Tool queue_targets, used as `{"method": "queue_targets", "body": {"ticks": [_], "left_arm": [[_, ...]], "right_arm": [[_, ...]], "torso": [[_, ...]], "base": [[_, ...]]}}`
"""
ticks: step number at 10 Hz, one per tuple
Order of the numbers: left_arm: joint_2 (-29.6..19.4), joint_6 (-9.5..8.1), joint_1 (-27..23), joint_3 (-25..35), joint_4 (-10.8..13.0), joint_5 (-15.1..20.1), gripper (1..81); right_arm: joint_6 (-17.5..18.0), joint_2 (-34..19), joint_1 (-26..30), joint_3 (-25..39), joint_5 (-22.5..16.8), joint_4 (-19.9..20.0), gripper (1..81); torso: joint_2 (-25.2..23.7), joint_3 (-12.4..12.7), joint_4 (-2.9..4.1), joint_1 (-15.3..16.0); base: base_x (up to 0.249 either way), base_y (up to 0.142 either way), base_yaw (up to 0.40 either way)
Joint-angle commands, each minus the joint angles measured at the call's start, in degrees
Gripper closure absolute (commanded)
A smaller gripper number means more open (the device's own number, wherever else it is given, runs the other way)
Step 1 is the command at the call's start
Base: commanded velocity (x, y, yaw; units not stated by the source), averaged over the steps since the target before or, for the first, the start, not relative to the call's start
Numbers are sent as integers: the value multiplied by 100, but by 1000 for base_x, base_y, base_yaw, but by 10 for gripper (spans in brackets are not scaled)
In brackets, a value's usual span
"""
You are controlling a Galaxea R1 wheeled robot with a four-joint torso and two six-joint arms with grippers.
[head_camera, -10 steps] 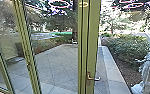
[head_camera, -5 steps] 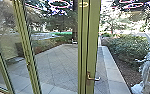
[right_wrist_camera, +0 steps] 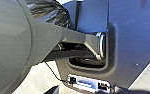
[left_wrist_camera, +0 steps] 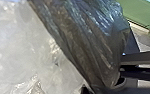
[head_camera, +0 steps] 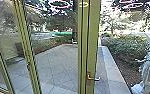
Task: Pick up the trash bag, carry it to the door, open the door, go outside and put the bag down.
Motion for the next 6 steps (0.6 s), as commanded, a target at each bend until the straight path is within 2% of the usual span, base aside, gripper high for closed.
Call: {"method": "queue_targets", "body": {"ticks": [1,4,5,6], "left_arm": [[-346,-35,-235,325,-21,298,811],[-346,-35,-226,325,-21,307,811],[-346,-35,-218,325,-21,307,811],[-337,-35,-217,325,-12,307,811]], "right_arm": [[36,-1503,198,1802,-117,60,10],[53,-2594,303,3227,-55,43,10],[62,-3057,321,3820,102,51,10],[53,-3514,373,4419,234,43,10]], "torso": [[0,0,0,7],[0,0,0,7],[0,0,0,7],[-573,0,0,369]], "base": [[0,0,0],[0,0,0],[0,0,0],[0,0,0]]}}
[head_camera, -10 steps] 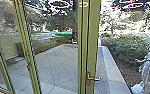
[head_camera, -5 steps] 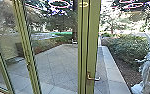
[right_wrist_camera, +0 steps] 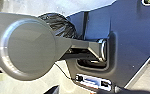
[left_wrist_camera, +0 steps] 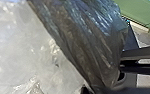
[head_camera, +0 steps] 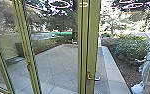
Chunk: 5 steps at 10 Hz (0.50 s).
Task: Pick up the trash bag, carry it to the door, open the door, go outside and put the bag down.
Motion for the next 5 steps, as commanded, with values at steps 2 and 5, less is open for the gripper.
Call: {"method": "queue_targets", "body": {"ticks": [2,5], "left_arm": [[-69,-15,-278,60,-4,296,811],[-51,-15,-278,60,-4,296,811]], "right_arm": [[30,-2142,474,2549,168,12,10],[39,-3082,957,3595,186,135,10]], "torso": [[-658,-222,0,426],[-566,-162,0,356]], "base": [[0,0,0],[0,0,0]]}}
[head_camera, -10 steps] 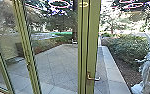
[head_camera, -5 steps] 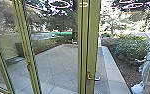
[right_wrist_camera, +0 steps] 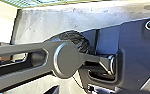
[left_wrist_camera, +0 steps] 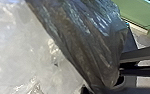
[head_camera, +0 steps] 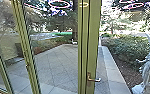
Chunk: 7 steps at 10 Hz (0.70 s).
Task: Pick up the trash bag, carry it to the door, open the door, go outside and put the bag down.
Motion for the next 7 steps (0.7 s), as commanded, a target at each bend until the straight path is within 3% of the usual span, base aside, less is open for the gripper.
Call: {"method": "queue_targets", "body": {"ticks": [1,3,4,7], "left_arm": [[-85,-15,-291,54,-4,298,811],[-50,-15,-282,46,-4,298,811],[-41,-15,-273,46,-4,298,811],[-15,-6,-247,28,-4,290,811]], "right_arm": [[18,-1532,982,1625,-84,267,10],[18,-2182,1867,2223,-198,689,10],[18,-2393,2315,2354,-418,961,10],[53,-2596,3653,2504,-1429,1893,10]], "torso": [[26,7,0,-15],[-7,-9,0,4],[573,-9,0,-369],[706,-11,0,-412]], "base": [[0,0,0],[0,0,0],[0,0,0],[0,0,0]]}}
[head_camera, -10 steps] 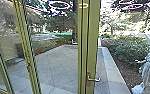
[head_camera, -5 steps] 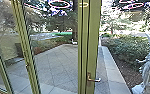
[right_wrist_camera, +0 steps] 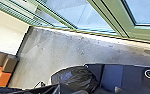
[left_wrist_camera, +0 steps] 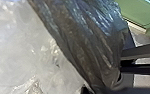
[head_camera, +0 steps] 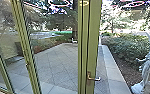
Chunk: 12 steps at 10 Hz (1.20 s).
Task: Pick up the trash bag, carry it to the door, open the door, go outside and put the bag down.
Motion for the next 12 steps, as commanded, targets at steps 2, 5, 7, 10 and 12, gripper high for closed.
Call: {"method": "queue_targets", "body": {"ticks": [2,5,7,10,12], "left_arm": [[-78,2,-247,47,5,327,811],[-61,2,-238,47,5,327,811],[-34,2,-229,47,23,327,811],[0,19,-229,47,40,327,811],[18,29,-230,47,49,319,811]], "right_arm": [[51,-799,2075,515,-1357,1505,10],[68,-835,2953,348,-1868,2173,10],[464,-835,3666,241,-2309,2246,10],[1068,-782,4641,260,-2888,2193,10],[1360,-659,5019,136,-3100,2184,10]], "torso": [[744,-191,0,-215],[730,-242,0,-168],[918,-395,0,-170],[929,-404,0,-179],[358,-406,0,190]], "base": [[0,0,0],[0,0,0],[0,0,0],[0,0,0],[0,0,0]]}}
